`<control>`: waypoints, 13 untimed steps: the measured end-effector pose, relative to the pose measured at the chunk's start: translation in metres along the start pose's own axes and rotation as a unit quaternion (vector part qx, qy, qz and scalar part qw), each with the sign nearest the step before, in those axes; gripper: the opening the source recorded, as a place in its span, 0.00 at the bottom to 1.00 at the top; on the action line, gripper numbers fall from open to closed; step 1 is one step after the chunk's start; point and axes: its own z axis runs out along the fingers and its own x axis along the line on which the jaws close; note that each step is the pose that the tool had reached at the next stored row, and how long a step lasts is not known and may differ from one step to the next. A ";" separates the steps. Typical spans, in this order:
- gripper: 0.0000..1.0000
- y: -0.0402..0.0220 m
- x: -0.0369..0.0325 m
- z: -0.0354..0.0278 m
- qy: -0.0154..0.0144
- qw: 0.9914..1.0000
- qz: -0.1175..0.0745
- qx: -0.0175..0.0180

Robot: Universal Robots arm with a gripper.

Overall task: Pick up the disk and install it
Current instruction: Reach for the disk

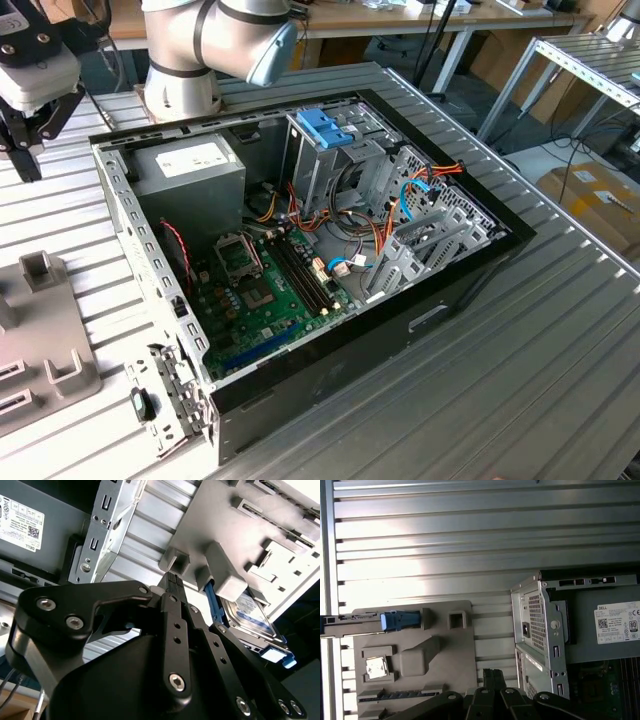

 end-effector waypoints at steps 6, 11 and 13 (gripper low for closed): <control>0.11 -0.0004 0.0169 0.0008 0.000 1.000 0.000 0.000; 0.11 -0.0001 0.0337 0.0020 0.000 1.000 0.000 0.001; 0.11 0.0003 0.0400 0.0024 0.000 1.000 0.000 0.001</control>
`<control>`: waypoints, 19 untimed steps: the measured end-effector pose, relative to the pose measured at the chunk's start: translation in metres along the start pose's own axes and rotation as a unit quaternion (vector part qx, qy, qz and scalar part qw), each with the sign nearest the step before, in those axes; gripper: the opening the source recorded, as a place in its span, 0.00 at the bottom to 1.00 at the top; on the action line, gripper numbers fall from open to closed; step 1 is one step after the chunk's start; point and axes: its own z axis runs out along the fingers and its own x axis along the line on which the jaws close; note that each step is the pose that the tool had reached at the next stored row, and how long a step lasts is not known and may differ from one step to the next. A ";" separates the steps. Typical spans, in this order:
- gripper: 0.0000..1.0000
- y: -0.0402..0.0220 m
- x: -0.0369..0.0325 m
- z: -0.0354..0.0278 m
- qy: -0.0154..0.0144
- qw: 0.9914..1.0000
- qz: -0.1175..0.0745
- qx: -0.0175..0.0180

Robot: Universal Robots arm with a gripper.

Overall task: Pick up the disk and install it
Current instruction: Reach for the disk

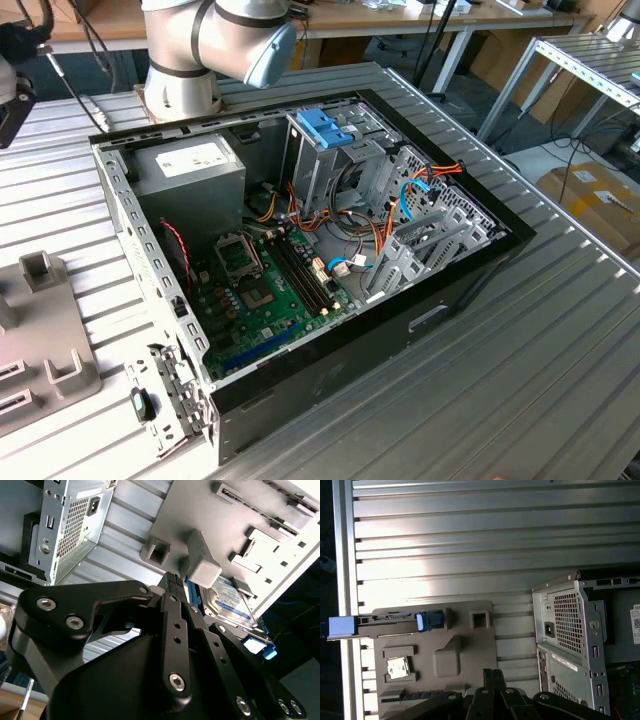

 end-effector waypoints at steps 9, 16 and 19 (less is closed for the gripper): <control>0.11 0.0052 0.0322 0.0026 0.000 1.000 0.003 0.002; 0.11 0.0065 0.0361 0.0034 0.000 1.000 0.004 0.002; 0.11 0.0065 0.0361 0.0035 0.000 1.000 0.004 0.002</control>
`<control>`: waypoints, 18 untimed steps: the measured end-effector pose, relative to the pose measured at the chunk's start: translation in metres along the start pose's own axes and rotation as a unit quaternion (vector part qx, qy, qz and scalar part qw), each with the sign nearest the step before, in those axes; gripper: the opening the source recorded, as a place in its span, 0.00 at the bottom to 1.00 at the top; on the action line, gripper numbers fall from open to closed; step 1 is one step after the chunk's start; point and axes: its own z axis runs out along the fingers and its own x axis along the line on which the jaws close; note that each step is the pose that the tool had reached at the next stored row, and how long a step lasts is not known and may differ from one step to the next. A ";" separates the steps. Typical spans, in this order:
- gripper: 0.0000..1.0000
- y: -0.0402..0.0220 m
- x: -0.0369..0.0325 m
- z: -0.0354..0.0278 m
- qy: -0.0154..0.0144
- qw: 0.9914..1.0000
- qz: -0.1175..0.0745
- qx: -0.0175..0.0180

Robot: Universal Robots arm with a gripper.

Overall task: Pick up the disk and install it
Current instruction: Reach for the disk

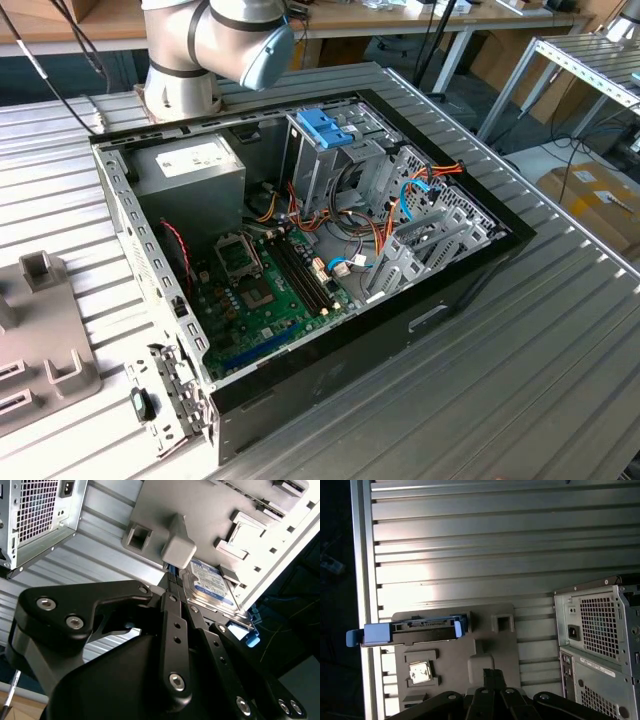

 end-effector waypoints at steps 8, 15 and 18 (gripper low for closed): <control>0.11 0.0055 0.0005 0.0004 0.000 1.000 0.000 0.000; 0.11 0.0128 0.0012 0.0024 0.000 1.000 0.000 0.000; 0.11 0.0150 0.0017 0.0039 0.000 1.000 0.000 0.000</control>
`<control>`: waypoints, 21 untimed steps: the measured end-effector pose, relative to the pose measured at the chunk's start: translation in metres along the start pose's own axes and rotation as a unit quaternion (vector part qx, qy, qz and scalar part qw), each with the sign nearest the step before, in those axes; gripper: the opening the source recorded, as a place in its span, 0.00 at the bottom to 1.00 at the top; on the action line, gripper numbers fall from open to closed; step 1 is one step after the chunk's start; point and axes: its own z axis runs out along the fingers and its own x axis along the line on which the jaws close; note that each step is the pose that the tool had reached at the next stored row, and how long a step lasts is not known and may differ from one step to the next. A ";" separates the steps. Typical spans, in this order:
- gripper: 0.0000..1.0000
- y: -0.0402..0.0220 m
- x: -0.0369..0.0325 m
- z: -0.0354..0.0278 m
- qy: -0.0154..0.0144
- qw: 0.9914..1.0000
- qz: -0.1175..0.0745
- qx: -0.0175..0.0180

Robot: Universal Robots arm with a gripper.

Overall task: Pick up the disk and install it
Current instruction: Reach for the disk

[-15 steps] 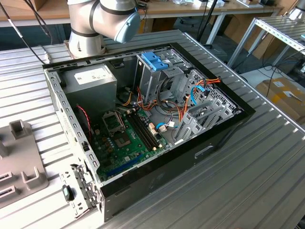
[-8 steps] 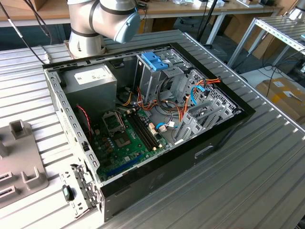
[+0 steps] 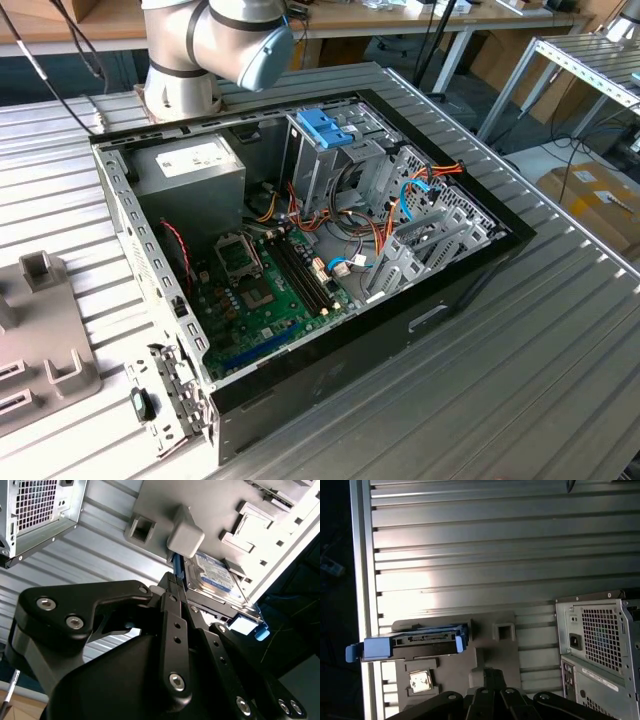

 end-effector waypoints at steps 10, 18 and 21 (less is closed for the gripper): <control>0.11 0.0033 0.0120 0.0033 0.000 1.000 0.000 0.000; 0.11 0.0037 0.0145 0.0038 0.000 1.000 0.000 0.000; 0.11 0.0037 0.0146 0.0042 0.005 1.000 0.000 0.000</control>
